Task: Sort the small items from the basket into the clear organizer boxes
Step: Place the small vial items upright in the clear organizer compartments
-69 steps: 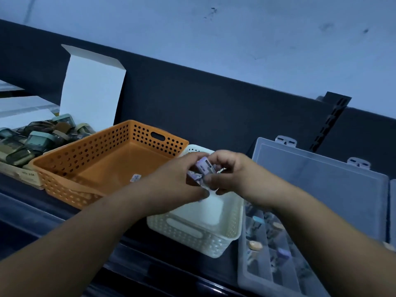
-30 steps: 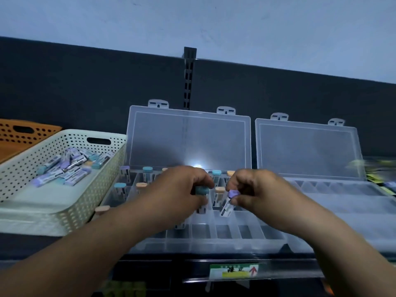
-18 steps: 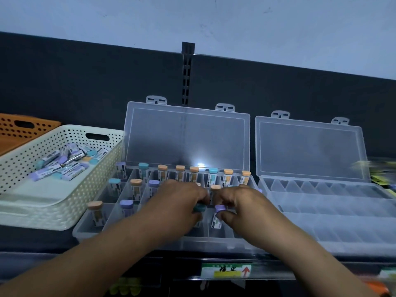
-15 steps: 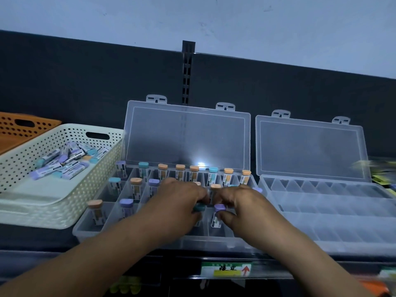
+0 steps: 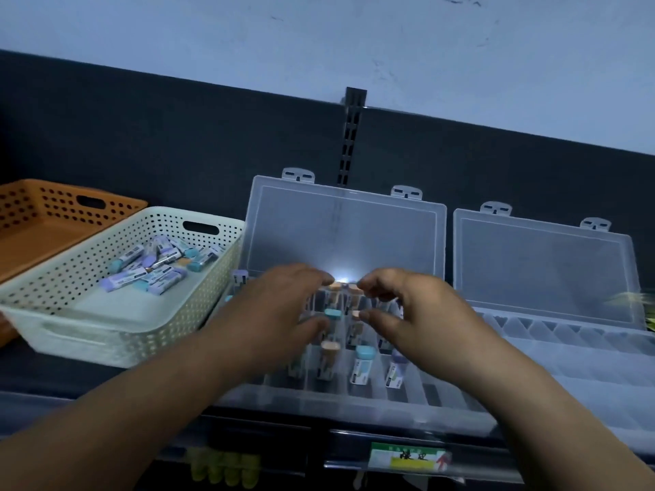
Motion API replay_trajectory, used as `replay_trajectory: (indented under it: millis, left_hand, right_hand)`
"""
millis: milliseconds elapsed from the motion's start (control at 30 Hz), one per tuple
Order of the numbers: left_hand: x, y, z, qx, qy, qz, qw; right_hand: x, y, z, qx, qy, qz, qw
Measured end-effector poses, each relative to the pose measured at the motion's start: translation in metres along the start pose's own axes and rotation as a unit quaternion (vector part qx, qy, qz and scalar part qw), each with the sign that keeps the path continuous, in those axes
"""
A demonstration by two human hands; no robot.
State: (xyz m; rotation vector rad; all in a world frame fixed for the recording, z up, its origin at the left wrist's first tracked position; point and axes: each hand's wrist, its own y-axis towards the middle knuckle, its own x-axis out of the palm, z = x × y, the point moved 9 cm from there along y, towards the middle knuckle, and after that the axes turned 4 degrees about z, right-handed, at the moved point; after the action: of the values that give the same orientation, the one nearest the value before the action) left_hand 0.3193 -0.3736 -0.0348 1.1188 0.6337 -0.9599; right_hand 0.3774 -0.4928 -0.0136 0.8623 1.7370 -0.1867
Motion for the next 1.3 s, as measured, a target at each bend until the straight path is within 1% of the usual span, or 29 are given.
replay_trajectory:
  millis: [133,333,467,633,767,900,1033,1167,1300]
  left_hand:
    - [-0.041,-0.015,-0.05,-0.038,0.067,0.026,0.997]
    - [-0.097,-0.044,-0.134,-0.093,0.135,0.019,0.986]
    - [-0.126,-0.062,-0.188,-0.132,0.16,0.002,0.978]
    - [-0.135,-0.073,-0.237,-0.15,0.163,-0.044,0.974]
    - [-0.131,-0.075,-0.252,-0.163,0.104,-0.069,0.979]
    - [-0.121,-0.075,-0.254,-0.167,0.056,-0.091,0.98]
    - [-0.115,-0.078,-0.263,-0.178,0.023,-0.102,0.978]
    - [-0.113,-0.078,-0.264,-0.175,0.01,-0.106,0.979]
    - [-0.116,-0.079,-0.26,-0.172,-0.003,-0.099,0.98]
  right_hand:
    - [0.022,0.029,-0.05,-0.064,-0.025,-0.015,0.998]
    - [0.072,0.078,-0.126,-0.13,-0.024,-0.047,0.99]
    - [0.109,0.111,-0.171,-0.16,-0.052,-0.084,0.982]
    - [0.16,0.15,-0.201,-0.141,-0.073,-0.138,0.978]
    - [0.2,0.171,-0.206,-0.109,-0.097,-0.194,0.97]
    - [0.233,0.183,-0.194,-0.082,-0.169,-0.232,0.955]
    - [0.247,0.185,-0.185,-0.054,-0.161,-0.246,0.954]
    - [0.248,0.187,-0.182,-0.053,-0.157,-0.243,0.956]
    - [0.244,0.188,-0.181,-0.046,-0.128,-0.235,0.962]
